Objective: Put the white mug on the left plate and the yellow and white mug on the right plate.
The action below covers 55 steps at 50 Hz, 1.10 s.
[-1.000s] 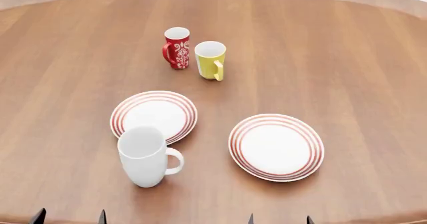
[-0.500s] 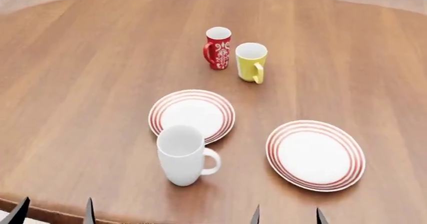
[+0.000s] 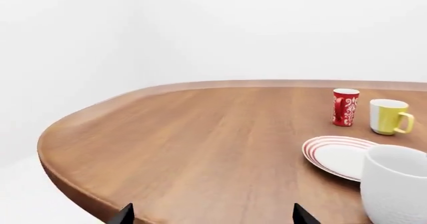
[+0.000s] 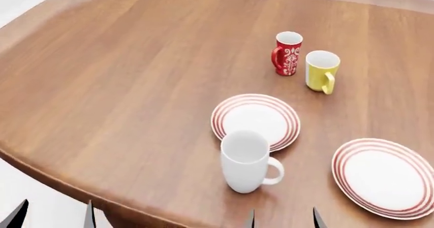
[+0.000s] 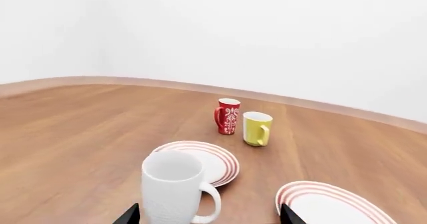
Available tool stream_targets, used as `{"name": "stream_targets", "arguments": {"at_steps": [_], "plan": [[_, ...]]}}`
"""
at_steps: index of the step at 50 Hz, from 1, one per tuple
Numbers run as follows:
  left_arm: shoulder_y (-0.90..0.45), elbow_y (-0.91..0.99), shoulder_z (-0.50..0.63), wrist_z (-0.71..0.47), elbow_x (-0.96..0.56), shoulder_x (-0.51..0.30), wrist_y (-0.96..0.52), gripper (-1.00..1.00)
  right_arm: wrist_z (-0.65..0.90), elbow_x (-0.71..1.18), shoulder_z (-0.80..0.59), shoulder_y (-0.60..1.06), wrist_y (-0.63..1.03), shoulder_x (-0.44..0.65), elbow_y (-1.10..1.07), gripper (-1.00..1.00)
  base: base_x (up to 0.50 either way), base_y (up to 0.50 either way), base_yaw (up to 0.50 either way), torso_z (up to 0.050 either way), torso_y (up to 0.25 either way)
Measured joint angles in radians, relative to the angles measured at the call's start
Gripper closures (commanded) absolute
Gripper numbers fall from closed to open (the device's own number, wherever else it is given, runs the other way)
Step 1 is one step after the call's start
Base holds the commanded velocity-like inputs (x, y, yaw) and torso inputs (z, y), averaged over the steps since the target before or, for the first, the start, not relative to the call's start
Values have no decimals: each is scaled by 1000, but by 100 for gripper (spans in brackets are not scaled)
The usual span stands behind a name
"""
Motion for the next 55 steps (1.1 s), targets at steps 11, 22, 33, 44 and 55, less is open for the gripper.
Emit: {"name": "stream_targets", "arguments": {"at_steps": [11,22,33,44,55], "plan": [[0,2,11,-13,-7,-16,1,-100,11,22,-11,-5,0,6,-20,-100,24,-81,230,0,0],[-1,5,21,-22,-17,-25,0,-100,8,76,-2,-17,-24,17,-45,-100,145,-479,0,0,0],[-4,13,26,-30,-32,-35,-5,-100,19,102,2,-25,-33,29,-65,-100,145,-479,0,0,0],[-7,28,22,-38,-53,-46,-14,-100,54,115,21,-33,-19,36,-91,-100,127,-13,0,0,0],[-19,46,-11,-46,-96,-57,-1,-100,78,125,28,-38,-14,43,-110,-100,484,127,0,0,0]]}}
